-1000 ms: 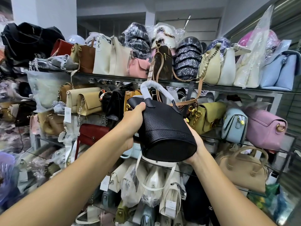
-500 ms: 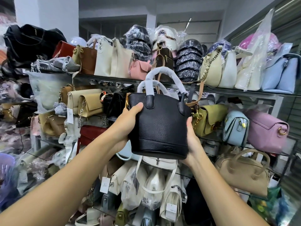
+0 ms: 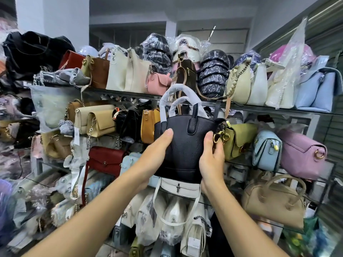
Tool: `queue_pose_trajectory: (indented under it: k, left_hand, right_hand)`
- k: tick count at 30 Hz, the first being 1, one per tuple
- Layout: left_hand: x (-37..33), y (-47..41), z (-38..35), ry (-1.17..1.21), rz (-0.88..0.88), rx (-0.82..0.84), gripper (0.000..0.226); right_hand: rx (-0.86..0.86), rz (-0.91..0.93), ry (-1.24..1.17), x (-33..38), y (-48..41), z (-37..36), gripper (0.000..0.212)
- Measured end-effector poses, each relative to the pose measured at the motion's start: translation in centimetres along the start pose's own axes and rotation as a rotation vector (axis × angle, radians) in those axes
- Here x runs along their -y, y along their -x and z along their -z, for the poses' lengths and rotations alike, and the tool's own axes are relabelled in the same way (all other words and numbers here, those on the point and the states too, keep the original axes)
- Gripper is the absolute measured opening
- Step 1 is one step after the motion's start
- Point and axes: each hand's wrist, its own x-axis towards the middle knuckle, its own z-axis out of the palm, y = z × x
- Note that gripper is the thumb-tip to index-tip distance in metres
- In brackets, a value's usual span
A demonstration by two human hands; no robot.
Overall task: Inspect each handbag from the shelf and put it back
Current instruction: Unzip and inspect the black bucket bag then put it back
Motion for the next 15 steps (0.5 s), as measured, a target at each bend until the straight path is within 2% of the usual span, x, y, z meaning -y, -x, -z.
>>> queue_pose_trajectory:
  k: [2,5,6,8,10,12,15]
  left_hand:
    - [2.9,-2.1,0.2,0.116,-0.008,-0.061,0.063]
    - [0.3,-0.1,-0.9,0.163,-0.058,-0.068,0.096]
    - [-1.4,0.3,-2.0,0.203,-0.02,-0.048,0.099]
    - [-1.0,0.6,-2.1,0.276,-0.061,-0.006,0.093]
    - [-1.3,-0.2,-1.9,0.303,-0.065,0.003,0.085]
    - [-1.7,-0.4,-1.6,0.333,-0.04,0.018,0.081]
    - [-1.1,-0.4,-1.3,0.368,-0.025,0.055,0.083]
  right_hand:
    - [0.077,-0.071,-0.094,0.6,0.5,-0.2,0.037]
    - [0.291,-0.213,-0.255,2.0,1.3,0.1,0.058]
    - [0.357,-0.242,-0.285,2.2,1.4,0.2,0.064]
    - [0.469,-0.284,-0.353,2.2,1.5,0.7,0.077]
    - [0.487,-0.303,-0.367,1.7,1.3,1.2,0.088]
    - [0.466,-0.347,-0.374,1.1,0.9,1.6,0.083]
    - [0.504,-0.409,-0.391,0.5,0.5,1.7,0.058]
